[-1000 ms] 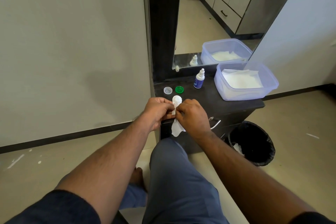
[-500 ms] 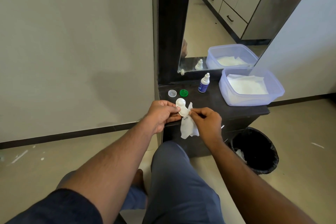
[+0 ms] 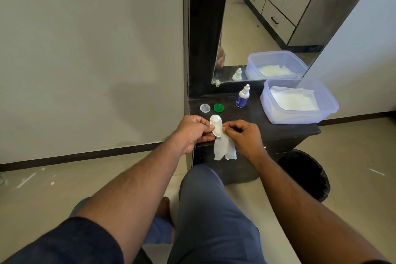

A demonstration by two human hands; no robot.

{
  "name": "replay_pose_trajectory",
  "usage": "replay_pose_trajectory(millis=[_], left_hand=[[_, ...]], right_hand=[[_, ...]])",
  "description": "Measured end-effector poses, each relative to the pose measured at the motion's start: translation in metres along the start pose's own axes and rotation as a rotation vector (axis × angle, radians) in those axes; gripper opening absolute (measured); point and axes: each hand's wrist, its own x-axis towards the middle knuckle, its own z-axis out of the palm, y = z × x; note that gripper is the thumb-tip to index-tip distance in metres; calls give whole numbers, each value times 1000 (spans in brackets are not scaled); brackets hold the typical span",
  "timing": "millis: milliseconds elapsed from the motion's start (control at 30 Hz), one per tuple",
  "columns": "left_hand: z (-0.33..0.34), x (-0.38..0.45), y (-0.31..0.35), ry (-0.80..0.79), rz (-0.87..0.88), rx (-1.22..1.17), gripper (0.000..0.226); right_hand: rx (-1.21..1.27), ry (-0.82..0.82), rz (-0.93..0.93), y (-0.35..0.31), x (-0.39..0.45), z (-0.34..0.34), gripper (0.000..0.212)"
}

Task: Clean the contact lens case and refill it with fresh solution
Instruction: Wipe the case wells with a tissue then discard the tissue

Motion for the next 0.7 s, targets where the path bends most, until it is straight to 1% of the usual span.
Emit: replay_pose_trajectory(millis=[133, 200, 300, 467, 567, 600, 700], left_hand=[[0, 1, -1, 9, 8, 10, 9], [0, 2, 0, 6, 8, 37, 9], [0, 3, 0, -14, 7, 83, 6], [1, 2, 0, -2, 15, 84, 3], [0, 1, 2, -2, -4, 90, 3], [0, 1, 3, -4, -8, 89, 3], [0, 1, 5, -7, -16, 82, 4]], right_hand=[[-44, -37, -13, 1, 0, -3, 10], [-25, -47, -11, 0, 3, -5, 9], [-75, -73, -18, -3, 3, -4, 13], [-343, -166, -281, -2, 0, -6, 23], [-609, -95, -401, -6, 1, -8, 24], [-661, -86, -460, -9, 0, -6, 24], [-742, -162, -621, -15, -3, 1, 22]])
